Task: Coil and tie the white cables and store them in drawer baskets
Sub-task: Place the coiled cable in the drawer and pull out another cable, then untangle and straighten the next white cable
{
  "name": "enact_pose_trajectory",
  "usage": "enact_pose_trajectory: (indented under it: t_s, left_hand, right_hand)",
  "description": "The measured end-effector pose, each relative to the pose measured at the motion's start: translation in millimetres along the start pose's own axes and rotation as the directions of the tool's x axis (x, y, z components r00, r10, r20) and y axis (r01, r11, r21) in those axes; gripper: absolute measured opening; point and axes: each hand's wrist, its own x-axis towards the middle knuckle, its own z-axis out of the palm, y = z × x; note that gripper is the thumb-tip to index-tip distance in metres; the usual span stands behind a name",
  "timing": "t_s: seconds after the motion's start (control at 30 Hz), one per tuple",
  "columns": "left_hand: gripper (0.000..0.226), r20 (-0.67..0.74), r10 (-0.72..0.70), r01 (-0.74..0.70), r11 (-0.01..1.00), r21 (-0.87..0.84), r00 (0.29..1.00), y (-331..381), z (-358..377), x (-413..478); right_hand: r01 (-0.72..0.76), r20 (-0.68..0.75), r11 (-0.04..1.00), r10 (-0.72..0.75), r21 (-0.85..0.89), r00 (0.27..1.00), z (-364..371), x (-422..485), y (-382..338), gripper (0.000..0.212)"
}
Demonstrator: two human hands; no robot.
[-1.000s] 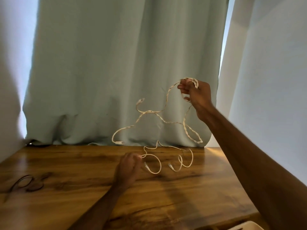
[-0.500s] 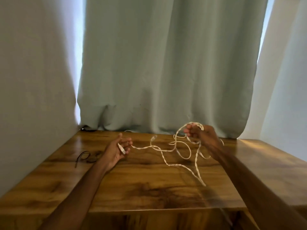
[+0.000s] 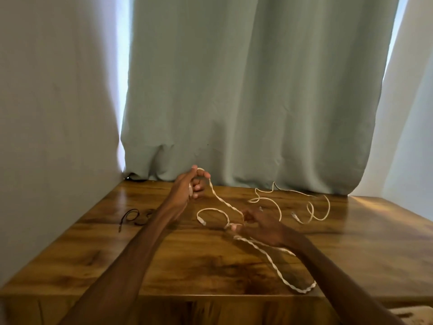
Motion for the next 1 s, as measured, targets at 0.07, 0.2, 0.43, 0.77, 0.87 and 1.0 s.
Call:
enact_pose_trajectory:
  t_s: [0.07, 0.2, 0.43, 0.77, 0.87, 1.0]
  left_hand:
    - [0.050, -0.021, -0.006, 0.007, 1.000, 0.007, 1.000, -1.2, 3.2, 8.1]
    - [0.049, -0.011, 0.003, -0.003, 1.000, 0.006, 1.000, -12.6, 5.8, 15.2]
    - [0.049, -0.063, -0.130, 0.132, 0.990, 0.038, 0.990, -61.1, 20.6, 16.6]
    - [0.051, -0.140, -0.182, 0.203, 0.967, 0.156, 0.973, -111.5, 23.0, 22.1]
    - [0.052, -0.139, -0.184, 0.206, 0.966, 0.159, 0.973, -113.2, 24.9, 23.8]
    - [0.052, -0.130, -0.202, 0.221, 0.964, 0.148, 0.971, -117.2, 31.8, 22.2]
  right_hand:
    - [0.015, 0.023, 1.000, -0.015, -0.008, 1.000, 7.3, -2.2, -1.2, 0.057]
    - [0.022, -0.188, 0.984, 0.012, 0.178, 0.982, 9.5, -2.3, 18.8, 0.050]
    - [-0.199, -0.455, 0.973, 0.127, -0.114, 0.882, -24.6, 33.0, 106.3, 0.067]
    - [-0.420, -0.267, 0.839, 0.341, -0.347, 0.901, -21.2, 51.1, 168.2, 0.047]
    - [-0.504, -0.314, 0.803, 0.412, -0.318, 0.855, -32.1, 29.7, 184.3, 0.049]
    - [-0.587, -0.353, 0.755, 0.486, -0.292, 0.800, -52.2, 0.9, 207.1, 0.050]
